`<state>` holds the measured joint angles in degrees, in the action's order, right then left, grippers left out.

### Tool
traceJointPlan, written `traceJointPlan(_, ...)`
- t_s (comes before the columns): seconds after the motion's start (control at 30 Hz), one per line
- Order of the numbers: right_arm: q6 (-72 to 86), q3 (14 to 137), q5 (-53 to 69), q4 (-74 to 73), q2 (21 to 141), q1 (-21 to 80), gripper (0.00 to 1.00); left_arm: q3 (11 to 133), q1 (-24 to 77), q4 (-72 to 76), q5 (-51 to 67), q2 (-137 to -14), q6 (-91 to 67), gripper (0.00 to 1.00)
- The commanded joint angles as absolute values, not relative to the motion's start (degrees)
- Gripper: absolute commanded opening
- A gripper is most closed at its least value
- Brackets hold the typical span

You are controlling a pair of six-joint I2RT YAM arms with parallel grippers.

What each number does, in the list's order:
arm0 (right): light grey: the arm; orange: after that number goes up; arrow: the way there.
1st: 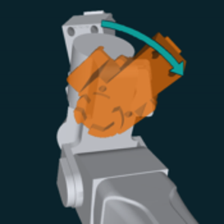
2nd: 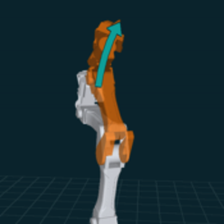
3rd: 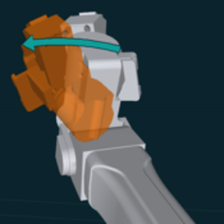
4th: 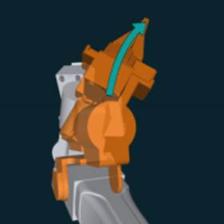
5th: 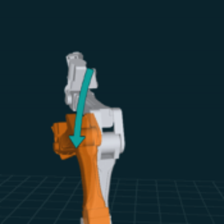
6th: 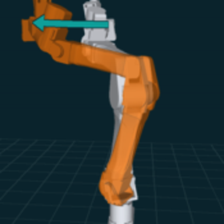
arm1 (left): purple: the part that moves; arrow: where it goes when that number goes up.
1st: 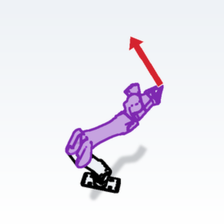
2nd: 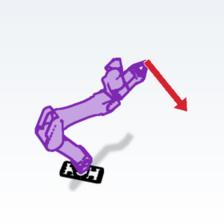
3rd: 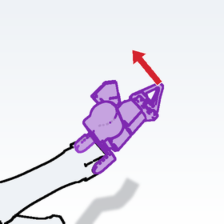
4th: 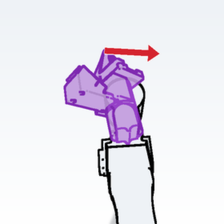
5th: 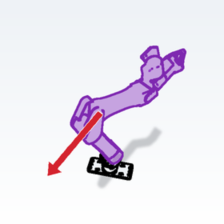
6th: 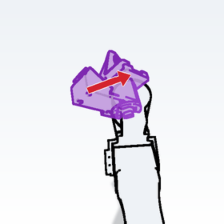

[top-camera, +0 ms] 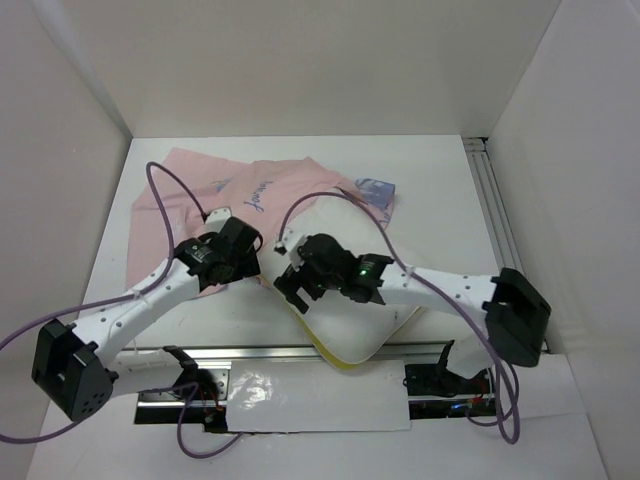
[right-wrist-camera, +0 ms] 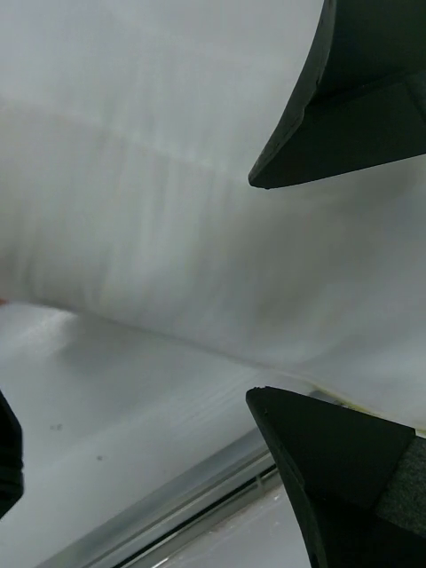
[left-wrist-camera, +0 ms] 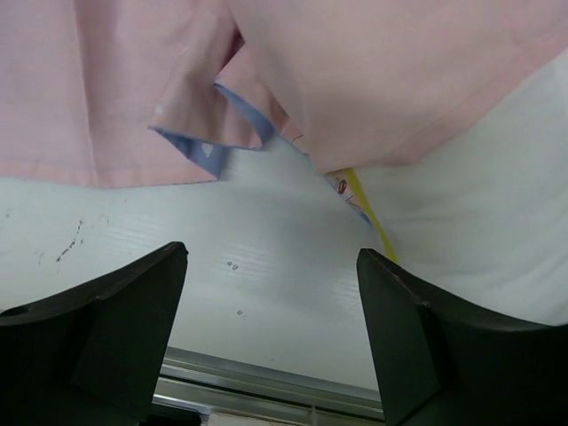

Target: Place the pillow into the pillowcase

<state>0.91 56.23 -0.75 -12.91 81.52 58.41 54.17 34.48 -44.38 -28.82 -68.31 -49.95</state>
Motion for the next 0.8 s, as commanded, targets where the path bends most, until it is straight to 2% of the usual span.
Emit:
traceJointPlan(0.0,-0.97,60.29,-5.19,-12.13,88.91,61.34,1.0,51.42,33.75,-43.16,-31.9,-65.04,-55.72,0.9)
traceJointPlan(0.1,-0.97,60.82,-3.87,-8.98,92.71,61.35,1.0,47.65,32.96,-41.49,-31.38,-65.04,-55.72,0.9)
traceJointPlan(0.2,0.79,61.33,-9.57,-5.89,97.63,61.35,0.98,45.79,32.44,-38.94,-30.33,-65.74,-55.2,0.9)
traceJointPlan(0.23,0.79,62.22,-11.23,-7.72,100.34,61.35,0.84,44.83,32.43,-37.11,-30.32,-65.74,-55.2,0.9)
traceJointPlan(0.27,2.01,63.1,-13.77,-8.6,101.41,61.35,0.64,43.87,32.43,-35.78,-28.76,-65.74,-53.63,0.9)
traceJointPlan(0.3,2.54,64.41,-14.76,-9.4,102.3,61.35,0.09,43.34,32.43,-31.94,-27.87,-65.05,-52.57,0.9)
traceJointPlan(0.33,3.33,64.42,-16.24,-9.4,102.3,61.35,0.08,42.63,32.43,-31.9,-27.08,-64.52,-51.34,0.9)
traceJointPlan(0.37,4.04,64.42,-17.56,-9.4,102.3,61.35,0.0,41.5,32.43,-28.42,-26.46,-63.9,-49.76,0.9)
traceJointPlan(0.5,4.04,63.28,-14.34,-9.4,95.46,61.35,0.0,39.73,31.9,-20.51,-22.95,-61.97,-45.11,0.91)
traceJointPlan(0.77,5.27,63.28,-14.76,-12.12,85.44,58.28,0.0,39.02,31.3,-14.43,-25.75,-63.98,-43.95,0.91)
